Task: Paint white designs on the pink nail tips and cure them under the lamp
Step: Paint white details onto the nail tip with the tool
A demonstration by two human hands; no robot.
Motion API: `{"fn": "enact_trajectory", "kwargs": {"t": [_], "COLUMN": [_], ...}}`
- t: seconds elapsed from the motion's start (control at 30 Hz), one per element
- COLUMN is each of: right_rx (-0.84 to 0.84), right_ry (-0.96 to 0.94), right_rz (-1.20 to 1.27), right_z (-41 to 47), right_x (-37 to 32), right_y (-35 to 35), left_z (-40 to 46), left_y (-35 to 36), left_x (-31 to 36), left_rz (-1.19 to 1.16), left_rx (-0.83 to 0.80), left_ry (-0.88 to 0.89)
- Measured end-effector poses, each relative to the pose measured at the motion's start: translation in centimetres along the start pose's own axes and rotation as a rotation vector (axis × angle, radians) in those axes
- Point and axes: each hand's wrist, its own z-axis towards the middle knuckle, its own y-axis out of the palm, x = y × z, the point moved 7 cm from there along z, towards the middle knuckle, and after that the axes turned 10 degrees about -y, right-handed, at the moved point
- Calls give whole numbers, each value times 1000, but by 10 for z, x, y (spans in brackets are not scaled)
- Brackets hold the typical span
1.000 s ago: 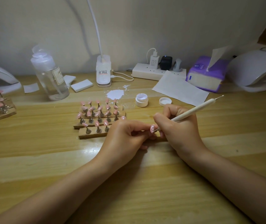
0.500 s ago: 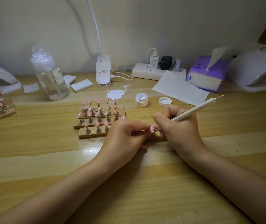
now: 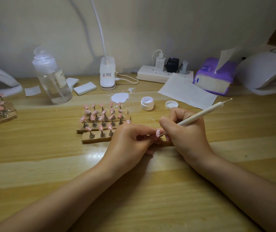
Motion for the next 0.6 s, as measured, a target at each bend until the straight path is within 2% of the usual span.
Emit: {"fn": "enact_trajectory", "kwargs": {"t": [0.43, 0.6], "right_rx": [0, 87], "right_ry": [10, 40], "right_rz": [8, 61], "right_z": [0, 2], "right_x": [-1, 6], "right_y": [0, -7], "left_z": [0, 0], "left_y": [0, -1], "left_x": [-1, 1], "left_rz": [-1, 1], "left_rx": [5, 11], "left_ry": [-11, -3]}}
